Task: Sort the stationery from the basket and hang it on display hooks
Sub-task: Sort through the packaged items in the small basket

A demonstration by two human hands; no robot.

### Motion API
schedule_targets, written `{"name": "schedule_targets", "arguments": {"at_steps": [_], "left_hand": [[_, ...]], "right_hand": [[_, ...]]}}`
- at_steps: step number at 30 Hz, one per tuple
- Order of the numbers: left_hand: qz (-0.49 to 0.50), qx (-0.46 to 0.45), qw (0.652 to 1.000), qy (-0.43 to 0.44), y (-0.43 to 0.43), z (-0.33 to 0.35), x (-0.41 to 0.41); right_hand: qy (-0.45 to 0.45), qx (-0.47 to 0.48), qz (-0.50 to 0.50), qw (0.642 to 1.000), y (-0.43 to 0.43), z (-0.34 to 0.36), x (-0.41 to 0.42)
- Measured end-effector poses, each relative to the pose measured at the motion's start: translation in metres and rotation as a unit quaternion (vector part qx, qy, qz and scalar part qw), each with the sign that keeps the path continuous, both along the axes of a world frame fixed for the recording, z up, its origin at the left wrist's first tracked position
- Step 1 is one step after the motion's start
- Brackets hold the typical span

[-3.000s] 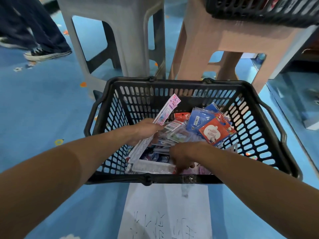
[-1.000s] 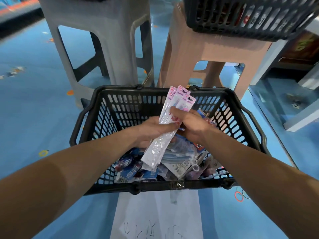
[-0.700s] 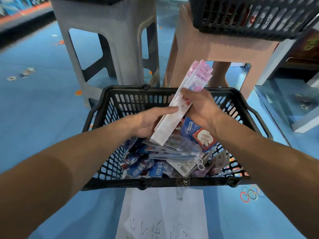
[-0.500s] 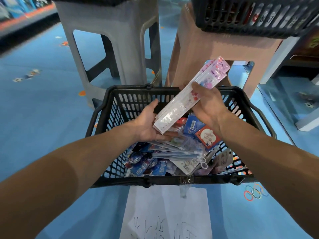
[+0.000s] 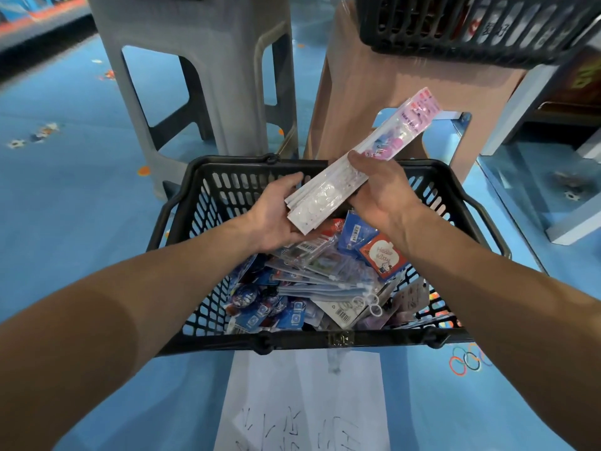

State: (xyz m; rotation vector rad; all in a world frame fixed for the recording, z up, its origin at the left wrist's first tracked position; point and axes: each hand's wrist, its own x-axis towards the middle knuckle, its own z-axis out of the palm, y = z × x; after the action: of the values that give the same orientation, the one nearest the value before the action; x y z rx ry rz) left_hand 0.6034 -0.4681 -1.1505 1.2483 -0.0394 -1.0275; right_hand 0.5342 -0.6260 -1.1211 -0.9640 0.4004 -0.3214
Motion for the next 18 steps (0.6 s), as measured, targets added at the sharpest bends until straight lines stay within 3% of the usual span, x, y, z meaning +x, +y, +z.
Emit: {"name": "schedule_targets", "arguments": {"at_steps": [2,6,9,12,15,18], "left_hand": [[-0.108,0.043,0.992,-0.046,0.003,-0.002,-0.001],[-0.274,0.148,0.939,-0.147,0.005,-0.011,-0.004],[-0.225,0.125,0.955,-0.147,-0.006,-0.023,-0.007],[-0.153,0.109,0.969,-0.160,-0.019,-0.035,-0.012],[-0.076,0.134,0.965,-0.212,-0.024,-0.046,-0.005],[0.006,0.189,0.951,-0.246,-0.018,-0.057,0.010]], "right_hand": [[-0.002,0.009,0.016,1.000,0.002,-0.004,-0.001],[0.022,-0.040,0.054,0.998,0.006,-0.014,-0.003],[0.064,-0.077,0.082,0.992,0.014,-0.031,-0.001],[0.100,-0.175,0.143,0.969,0.003,-0.042,-0.003],[0.183,-0.354,0.168,0.901,-0.020,-0.050,-0.008],[0.258,-0.533,0.160,0.790,-0.036,-0.071,-0.010]]}}
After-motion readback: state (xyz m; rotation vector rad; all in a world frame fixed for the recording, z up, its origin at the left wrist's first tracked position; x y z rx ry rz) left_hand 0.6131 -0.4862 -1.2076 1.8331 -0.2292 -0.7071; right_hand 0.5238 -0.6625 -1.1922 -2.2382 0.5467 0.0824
